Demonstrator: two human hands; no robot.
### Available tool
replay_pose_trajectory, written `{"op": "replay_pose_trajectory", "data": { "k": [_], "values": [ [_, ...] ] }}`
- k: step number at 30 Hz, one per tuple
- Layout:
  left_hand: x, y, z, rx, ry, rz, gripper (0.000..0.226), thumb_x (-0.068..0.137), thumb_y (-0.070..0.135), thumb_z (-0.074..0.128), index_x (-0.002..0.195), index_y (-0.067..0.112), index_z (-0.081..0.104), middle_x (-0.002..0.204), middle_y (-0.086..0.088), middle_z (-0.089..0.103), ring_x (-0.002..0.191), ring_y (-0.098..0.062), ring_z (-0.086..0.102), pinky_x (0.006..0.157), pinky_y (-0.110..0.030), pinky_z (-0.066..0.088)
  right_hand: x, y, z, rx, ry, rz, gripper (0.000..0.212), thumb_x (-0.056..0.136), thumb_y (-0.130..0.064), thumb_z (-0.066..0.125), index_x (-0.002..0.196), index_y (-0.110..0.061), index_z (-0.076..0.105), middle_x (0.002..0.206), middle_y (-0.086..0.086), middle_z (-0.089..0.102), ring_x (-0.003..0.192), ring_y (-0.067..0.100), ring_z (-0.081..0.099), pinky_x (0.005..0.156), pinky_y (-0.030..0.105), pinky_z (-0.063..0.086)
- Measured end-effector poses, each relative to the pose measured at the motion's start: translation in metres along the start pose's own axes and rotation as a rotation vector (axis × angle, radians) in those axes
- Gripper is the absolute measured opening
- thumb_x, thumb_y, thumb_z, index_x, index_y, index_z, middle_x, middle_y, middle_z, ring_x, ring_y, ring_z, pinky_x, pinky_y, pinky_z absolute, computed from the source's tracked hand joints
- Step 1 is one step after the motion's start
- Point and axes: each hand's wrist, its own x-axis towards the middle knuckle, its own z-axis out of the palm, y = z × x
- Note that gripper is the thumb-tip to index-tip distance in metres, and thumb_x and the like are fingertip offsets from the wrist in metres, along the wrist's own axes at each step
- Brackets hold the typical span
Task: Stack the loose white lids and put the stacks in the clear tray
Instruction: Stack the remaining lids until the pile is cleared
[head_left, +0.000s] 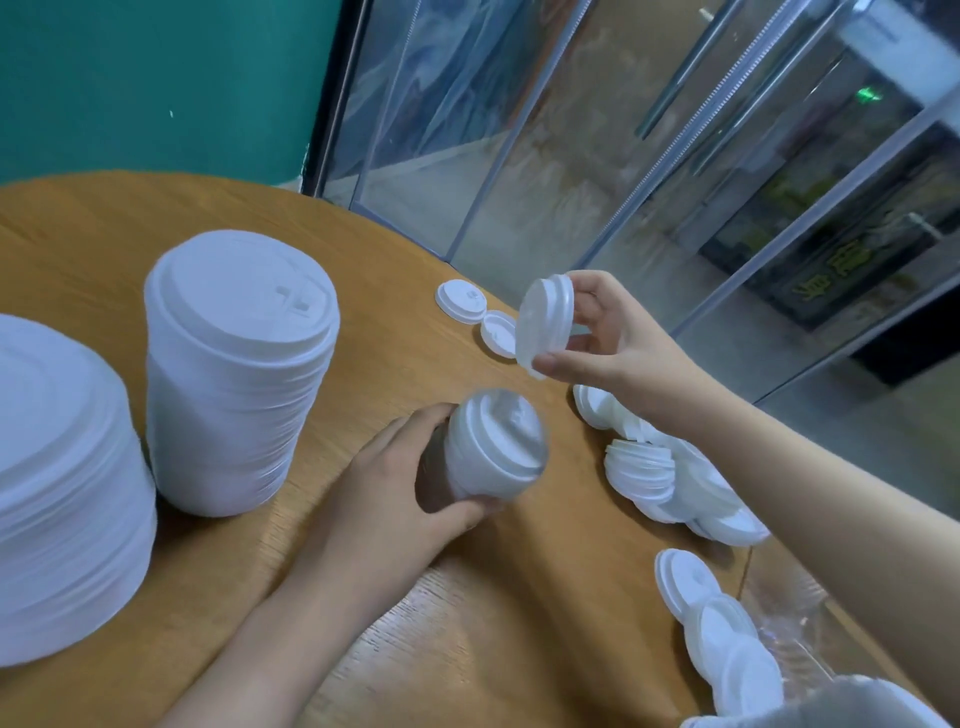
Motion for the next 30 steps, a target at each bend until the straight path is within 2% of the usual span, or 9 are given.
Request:
{"op": "replay_pose_trajectory", "data": {
  "k": [4,6,9,16,19,21,23,26,30],
  "values": [
    [-0.001,-0.002,0.004,-0.026,-0.014,-0.004,0.075,0.062,0.059,0.084,0.129,0.053,0.052,0.117,0.032,0.059,0.110,0.003,0.060,0.094,-0.033,0.053,-0.021,-0.015,0.017,0.038,-0.056,-0.039,0.089,0.072,-0.042,0.084,0.149,-0.033,0.039,0.122,0.004,0.070,0.107,0.022,0.070,0.094,0.036,0.057],
    [0.000,-0.001,0.003,-0.045,-0.012,0.007,0.076,0.059,0.066,0.077,0.128,0.055,0.050,0.118,0.031,0.060,0.109,0.002,0.061,0.092,-0.035,0.054,-0.025,-0.017,0.026,0.014,-0.055,-0.077,0.079,0.077,-0.042,0.080,0.147,-0.032,0.044,0.124,0.006,0.069,0.114,0.021,0.068,0.100,0.041,0.054],
    [0.000,-0.001,0.003,-0.062,-0.010,0.016,0.074,0.060,0.063,0.078,0.127,0.054,0.050,0.116,0.025,0.063,0.108,0.000,0.062,0.091,-0.037,0.055,-0.027,-0.013,0.036,-0.008,-0.057,-0.102,0.070,0.078,-0.040,0.080,0.140,-0.026,0.050,0.128,0.002,0.068,0.126,0.021,0.062,0.110,0.049,0.047],
    [0.002,-0.002,0.003,-0.041,-0.023,0.006,0.077,0.058,0.065,0.077,0.130,0.048,0.054,0.118,0.028,0.060,0.109,-0.001,0.061,0.094,-0.035,0.053,-0.039,-0.002,0.028,0.009,0.016,-0.105,0.065,0.073,-0.037,0.084,0.129,-0.021,0.054,0.116,-0.014,0.067,0.112,0.012,0.065,0.093,0.027,0.050],
    [0.002,-0.002,0.003,-0.033,-0.013,0.007,0.075,0.063,0.053,0.088,0.130,0.051,0.054,0.118,0.030,0.060,0.110,0.001,0.060,0.095,-0.033,0.052,-0.047,0.005,0.022,-0.075,0.030,-0.105,0.070,0.071,-0.039,0.087,0.131,-0.023,0.055,0.120,-0.016,0.066,0.118,0.013,0.063,0.096,0.024,0.049],
    [0.001,-0.002,0.003,-0.024,-0.006,0.013,0.074,0.065,0.049,0.089,0.130,0.052,0.055,0.118,0.029,0.061,0.110,0.001,0.060,0.094,-0.032,0.052,-0.052,0.009,0.020,-0.137,0.000,-0.081,0.076,0.070,-0.038,0.091,0.136,-0.029,0.053,0.128,-0.016,0.063,0.127,0.013,0.059,0.104,0.026,0.047],
    [0.001,-0.002,0.003,-0.029,-0.006,0.018,0.074,0.064,0.052,0.087,0.130,0.052,0.054,0.118,0.028,0.061,0.109,0.000,0.061,0.094,-0.032,0.053,-0.057,0.010,0.019,-0.219,-0.046,-0.058,0.080,0.071,-0.040,0.090,0.140,-0.036,0.050,0.133,-0.023,0.060,0.133,0.007,0.054,0.108,0.021,0.043],
    [0.001,-0.001,0.003,-0.025,-0.009,0.027,0.075,0.062,0.056,0.082,0.131,0.052,0.053,0.118,0.028,0.061,0.110,0.000,0.061,0.094,-0.032,0.053,-0.063,0.008,0.020,-0.316,-0.082,-0.028,0.079,0.071,-0.045,0.086,0.142,-0.037,0.050,0.133,-0.037,0.054,0.130,-0.010,0.049,0.100,0.004,0.035],
    [0.001,-0.002,0.005,-0.004,0.009,0.026,0.075,0.064,0.049,0.089,0.131,0.050,0.055,0.118,0.028,0.061,0.109,0.000,0.061,0.093,-0.027,0.051,-0.063,0.002,0.019,-0.357,-0.113,-0.010,0.079,0.073,-0.046,0.086,0.143,-0.035,0.051,0.132,-0.043,0.050,0.124,-0.023,0.042,0.096,-0.003,0.029]
  ]
}}
